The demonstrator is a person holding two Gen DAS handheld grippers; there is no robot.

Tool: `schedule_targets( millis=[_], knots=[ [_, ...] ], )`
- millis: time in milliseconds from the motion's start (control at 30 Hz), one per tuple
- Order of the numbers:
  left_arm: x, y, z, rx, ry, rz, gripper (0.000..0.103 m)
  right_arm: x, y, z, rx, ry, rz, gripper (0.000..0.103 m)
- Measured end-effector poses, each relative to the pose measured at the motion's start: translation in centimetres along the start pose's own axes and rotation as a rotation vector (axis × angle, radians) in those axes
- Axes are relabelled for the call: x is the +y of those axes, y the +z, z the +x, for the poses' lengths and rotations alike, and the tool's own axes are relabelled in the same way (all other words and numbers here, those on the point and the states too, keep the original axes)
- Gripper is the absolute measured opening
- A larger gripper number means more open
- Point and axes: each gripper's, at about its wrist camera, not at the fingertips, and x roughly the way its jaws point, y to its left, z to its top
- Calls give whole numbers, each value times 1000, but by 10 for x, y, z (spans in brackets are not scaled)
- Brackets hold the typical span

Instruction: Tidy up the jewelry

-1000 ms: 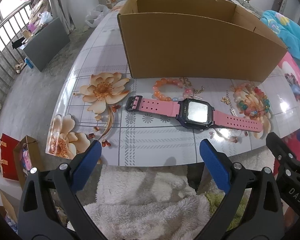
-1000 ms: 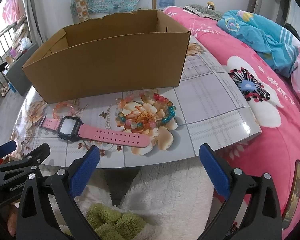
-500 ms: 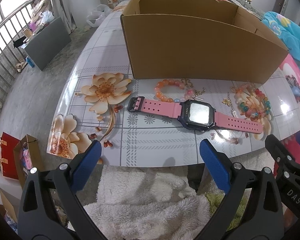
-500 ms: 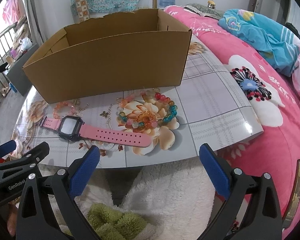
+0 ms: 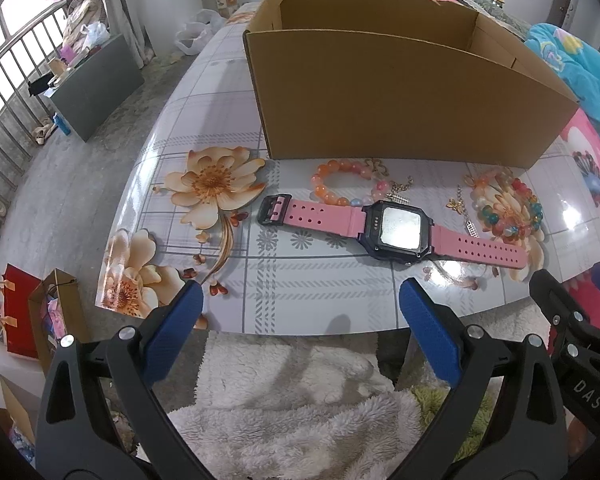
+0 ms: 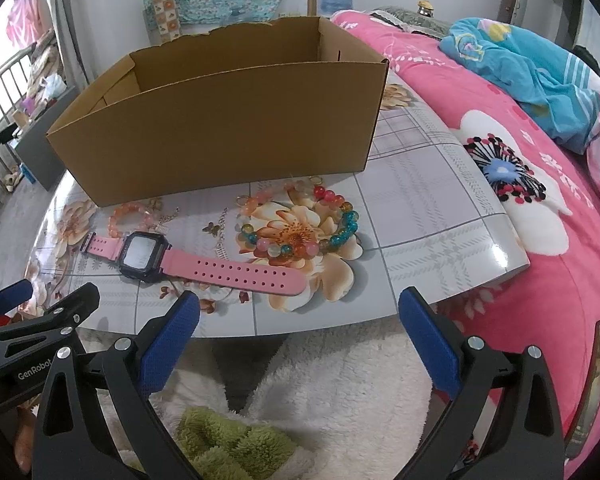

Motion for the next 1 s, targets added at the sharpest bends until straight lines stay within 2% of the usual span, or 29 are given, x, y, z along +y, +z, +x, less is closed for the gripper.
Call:
schedule_targets(
  millis=[1000],
  knots=[
    [2,0,-3,1,6,3,95,1,-1,0,-1,2,-1,97]
  ],
)
